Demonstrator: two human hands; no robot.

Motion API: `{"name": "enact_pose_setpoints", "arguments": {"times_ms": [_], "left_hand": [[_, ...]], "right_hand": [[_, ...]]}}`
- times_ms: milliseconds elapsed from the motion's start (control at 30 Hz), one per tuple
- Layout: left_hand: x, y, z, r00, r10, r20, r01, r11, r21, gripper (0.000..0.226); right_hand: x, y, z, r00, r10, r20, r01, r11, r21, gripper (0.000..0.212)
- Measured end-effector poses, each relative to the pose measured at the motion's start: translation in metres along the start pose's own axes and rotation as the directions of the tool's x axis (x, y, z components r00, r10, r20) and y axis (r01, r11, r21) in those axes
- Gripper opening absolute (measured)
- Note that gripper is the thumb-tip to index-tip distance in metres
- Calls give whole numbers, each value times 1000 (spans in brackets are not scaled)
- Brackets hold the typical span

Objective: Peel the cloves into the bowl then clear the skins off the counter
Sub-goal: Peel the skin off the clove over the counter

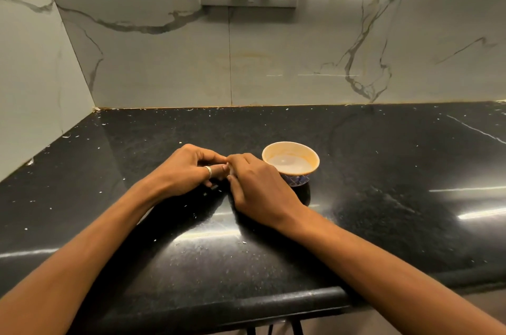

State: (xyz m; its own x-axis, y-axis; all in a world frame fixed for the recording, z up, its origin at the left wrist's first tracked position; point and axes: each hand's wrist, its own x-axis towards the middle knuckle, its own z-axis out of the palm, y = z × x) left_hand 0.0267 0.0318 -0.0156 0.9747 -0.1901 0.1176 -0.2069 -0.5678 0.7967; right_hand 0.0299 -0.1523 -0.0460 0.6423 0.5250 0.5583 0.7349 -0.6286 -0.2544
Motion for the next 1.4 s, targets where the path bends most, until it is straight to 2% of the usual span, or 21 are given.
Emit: {"name": "enact_pose_setpoints", "arguments": {"times_ms": [133, 467, 733, 1067, 1400], "left_hand": [[0, 1, 1, 1000, -15, -16, 15, 1000, -12, 18], [1, -1, 7, 997, -3, -82, -5, 995, -102, 36], [-2, 0, 10, 994, -3, -107, -16, 985, -174, 24], [-2, -1, 9, 991, -25, -128, 0, 981, -192, 24], [1, -2, 9, 992, -67, -104, 38, 966, -257, 13]], "right_hand": [[0, 1, 1, 1000, 30, -7, -30, 999, 37, 17], [3, 7, 2, 998, 67, -2, -67, 994, 82, 26], [4, 8, 1, 998, 47, -35, -44, 994, 97, 27], [4, 9, 2, 996, 64, -65, -58, 993, 100, 29], [6, 6, 4, 990, 100, -103, -89, 990, 105, 20]]}}
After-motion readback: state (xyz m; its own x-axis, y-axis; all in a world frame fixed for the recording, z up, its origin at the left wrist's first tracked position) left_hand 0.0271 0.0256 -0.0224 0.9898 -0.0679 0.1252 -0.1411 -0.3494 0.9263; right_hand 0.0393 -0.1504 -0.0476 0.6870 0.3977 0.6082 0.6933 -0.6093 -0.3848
